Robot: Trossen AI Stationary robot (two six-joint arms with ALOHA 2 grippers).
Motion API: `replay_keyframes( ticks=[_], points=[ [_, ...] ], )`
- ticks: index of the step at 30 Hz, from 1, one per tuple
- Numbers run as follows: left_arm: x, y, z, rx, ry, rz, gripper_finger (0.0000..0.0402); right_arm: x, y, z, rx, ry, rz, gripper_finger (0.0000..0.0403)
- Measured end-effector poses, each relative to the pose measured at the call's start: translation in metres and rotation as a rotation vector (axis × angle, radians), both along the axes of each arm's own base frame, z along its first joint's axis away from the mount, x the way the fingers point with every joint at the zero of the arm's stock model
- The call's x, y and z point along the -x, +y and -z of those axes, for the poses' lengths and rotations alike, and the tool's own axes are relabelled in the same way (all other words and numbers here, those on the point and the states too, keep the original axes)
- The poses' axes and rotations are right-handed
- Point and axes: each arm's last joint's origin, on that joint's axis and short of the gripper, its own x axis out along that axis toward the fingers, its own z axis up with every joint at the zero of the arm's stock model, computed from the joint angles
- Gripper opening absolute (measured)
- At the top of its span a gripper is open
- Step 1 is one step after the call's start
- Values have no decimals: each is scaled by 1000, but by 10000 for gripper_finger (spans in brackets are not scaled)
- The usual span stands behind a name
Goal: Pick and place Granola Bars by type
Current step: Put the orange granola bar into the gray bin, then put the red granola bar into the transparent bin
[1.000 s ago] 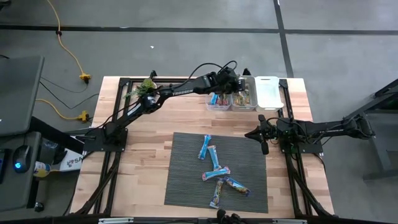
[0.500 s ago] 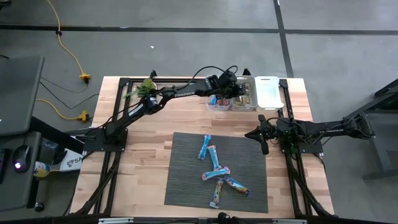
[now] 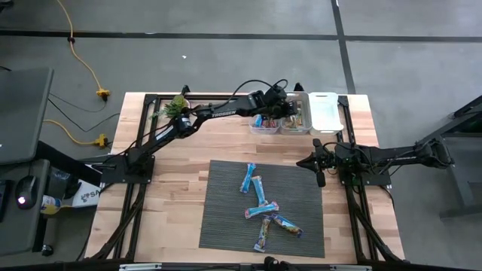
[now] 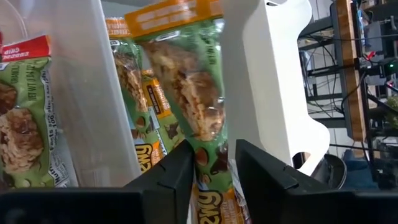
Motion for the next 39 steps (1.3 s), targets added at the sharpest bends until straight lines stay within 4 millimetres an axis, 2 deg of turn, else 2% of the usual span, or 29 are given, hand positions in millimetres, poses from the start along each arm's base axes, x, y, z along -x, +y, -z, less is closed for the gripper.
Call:
replay_keyframes(
  ticks=[8,26,33,39],
  points=[
    [0,0,0,-2,-5,1,150,0,0,0,0,0,0,0],
    [-4,-1,-5,-48,-62,113,153,0,0,0,0,-1,0,0],
    [-13,3,-26,-99,-308,221,152,0,0,0,0,0,0,0],
    [-11,16,-53,-129,-578,284,152,0,0,0,0,-1,0,0]
  ],
)
